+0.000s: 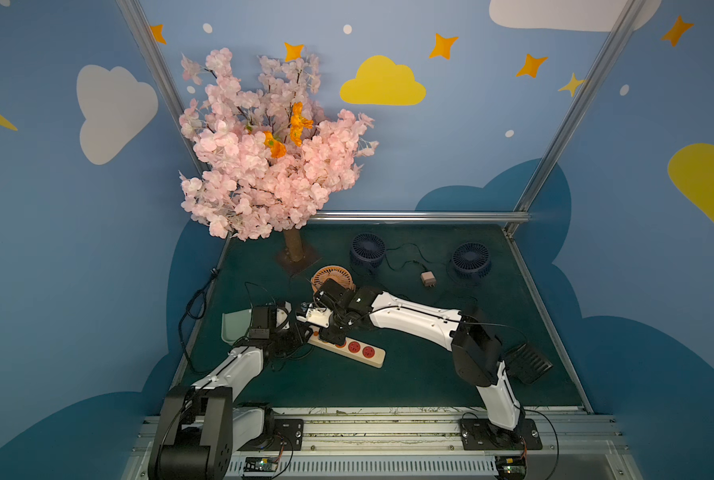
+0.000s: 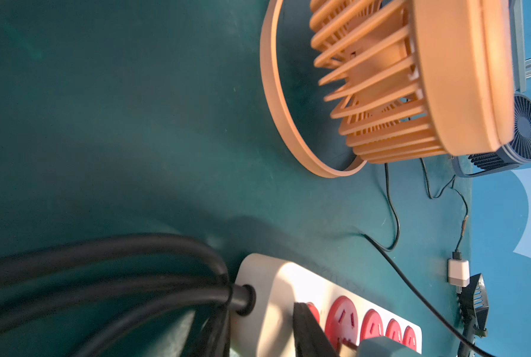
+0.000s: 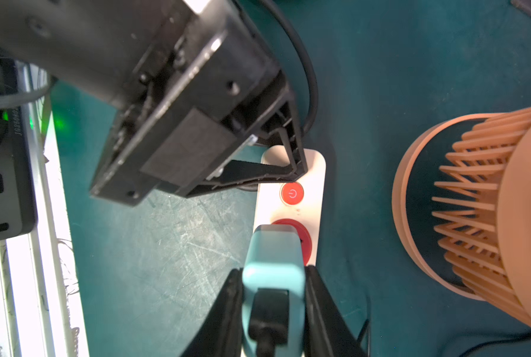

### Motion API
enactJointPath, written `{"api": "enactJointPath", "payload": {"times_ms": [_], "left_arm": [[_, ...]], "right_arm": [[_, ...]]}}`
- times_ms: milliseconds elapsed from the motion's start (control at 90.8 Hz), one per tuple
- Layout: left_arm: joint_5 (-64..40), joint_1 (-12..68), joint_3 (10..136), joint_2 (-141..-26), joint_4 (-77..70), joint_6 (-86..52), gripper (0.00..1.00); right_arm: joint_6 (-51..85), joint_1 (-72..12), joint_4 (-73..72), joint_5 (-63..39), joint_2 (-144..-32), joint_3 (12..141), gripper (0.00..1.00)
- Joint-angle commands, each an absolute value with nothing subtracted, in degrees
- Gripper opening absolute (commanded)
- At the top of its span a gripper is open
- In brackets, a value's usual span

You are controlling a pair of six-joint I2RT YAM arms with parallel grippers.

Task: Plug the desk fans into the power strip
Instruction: Insert the plug into the socket.

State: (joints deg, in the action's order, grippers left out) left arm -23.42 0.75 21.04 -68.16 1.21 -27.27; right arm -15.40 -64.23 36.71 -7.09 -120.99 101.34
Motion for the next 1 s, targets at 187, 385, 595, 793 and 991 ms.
{"api": "enactJointPath", "payload": {"times_ms": [187,385,595,793,991], "left_arm": [[-23.60,0.74,21.08,-68.84,2.56,-26.19,0.37],[-23.80,0.70,21.11,-69.24,2.33,-26.13,0.37],[-23.82,0.70,21.24,-69.36,2.37,-26.12,0.37],[-23.88,0.70,21.34,-69.85,2.20,-26.16,0.36],[-23.88,0.75,21.18,-69.79,2.11,-26.17,0.36]], "right_arm": [[-16.17,-64.15,36.77,-5.60,-124.06,97.27,0.00],[-16.12,-64.16,34.93,-4.31,-124.79,93.26,0.00],[-18.54,-64.34,29.95,-3.30,-122.41,86.84,0.00],[-19.07,-64.68,29.27,-2.35,-123.49,84.89,0.00],[-18.79,-64.42,27.78,-1.37,-122.98,81.63,0.00]]}}
